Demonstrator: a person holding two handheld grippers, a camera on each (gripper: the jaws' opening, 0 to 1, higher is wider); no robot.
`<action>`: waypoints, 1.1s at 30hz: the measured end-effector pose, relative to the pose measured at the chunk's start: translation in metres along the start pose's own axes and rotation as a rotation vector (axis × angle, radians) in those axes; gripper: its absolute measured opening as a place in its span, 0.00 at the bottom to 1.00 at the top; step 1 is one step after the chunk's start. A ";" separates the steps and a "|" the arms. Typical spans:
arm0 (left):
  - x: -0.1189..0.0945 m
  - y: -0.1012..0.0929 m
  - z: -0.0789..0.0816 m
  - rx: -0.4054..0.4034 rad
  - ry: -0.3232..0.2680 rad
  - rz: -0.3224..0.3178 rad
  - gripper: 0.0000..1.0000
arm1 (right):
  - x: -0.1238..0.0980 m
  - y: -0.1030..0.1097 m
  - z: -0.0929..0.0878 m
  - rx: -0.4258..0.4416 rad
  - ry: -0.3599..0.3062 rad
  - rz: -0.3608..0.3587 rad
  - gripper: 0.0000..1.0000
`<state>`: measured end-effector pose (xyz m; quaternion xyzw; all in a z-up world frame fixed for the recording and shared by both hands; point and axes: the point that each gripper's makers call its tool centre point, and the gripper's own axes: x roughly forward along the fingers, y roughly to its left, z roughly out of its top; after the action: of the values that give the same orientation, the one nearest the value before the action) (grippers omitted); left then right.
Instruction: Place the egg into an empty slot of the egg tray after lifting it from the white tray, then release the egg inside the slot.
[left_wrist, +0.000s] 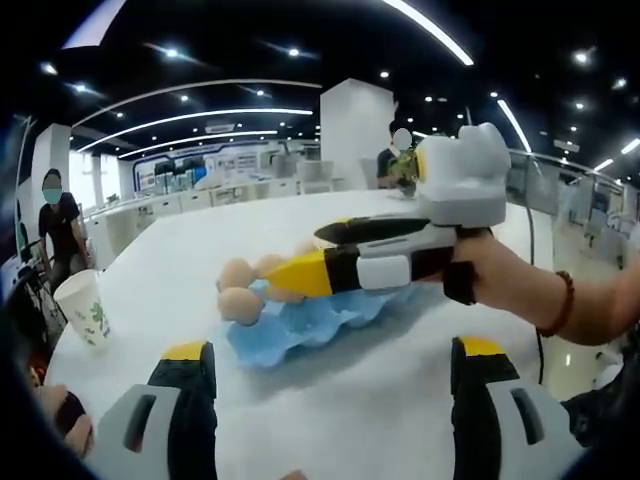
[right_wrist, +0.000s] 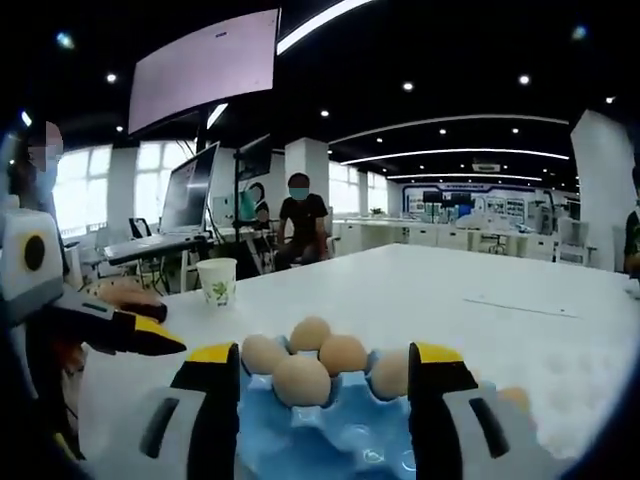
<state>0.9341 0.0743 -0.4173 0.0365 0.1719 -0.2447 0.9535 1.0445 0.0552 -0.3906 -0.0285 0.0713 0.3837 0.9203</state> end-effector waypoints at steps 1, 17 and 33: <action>0.000 0.000 0.000 0.001 0.000 0.000 1.00 | -0.001 -0.001 0.000 -0.003 0.004 -0.004 0.75; 0.003 -0.004 0.003 -0.004 -0.008 -0.011 1.00 | -0.024 -0.010 0.003 -0.031 0.006 -0.004 0.91; 0.005 -0.006 0.004 -0.009 -0.004 -0.008 1.00 | -0.057 -0.039 0.011 -0.044 -0.006 -0.074 0.91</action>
<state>0.9364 0.0660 -0.4149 0.0311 0.1714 -0.2477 0.9530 1.0343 -0.0112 -0.3713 -0.0501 0.0588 0.3508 0.9333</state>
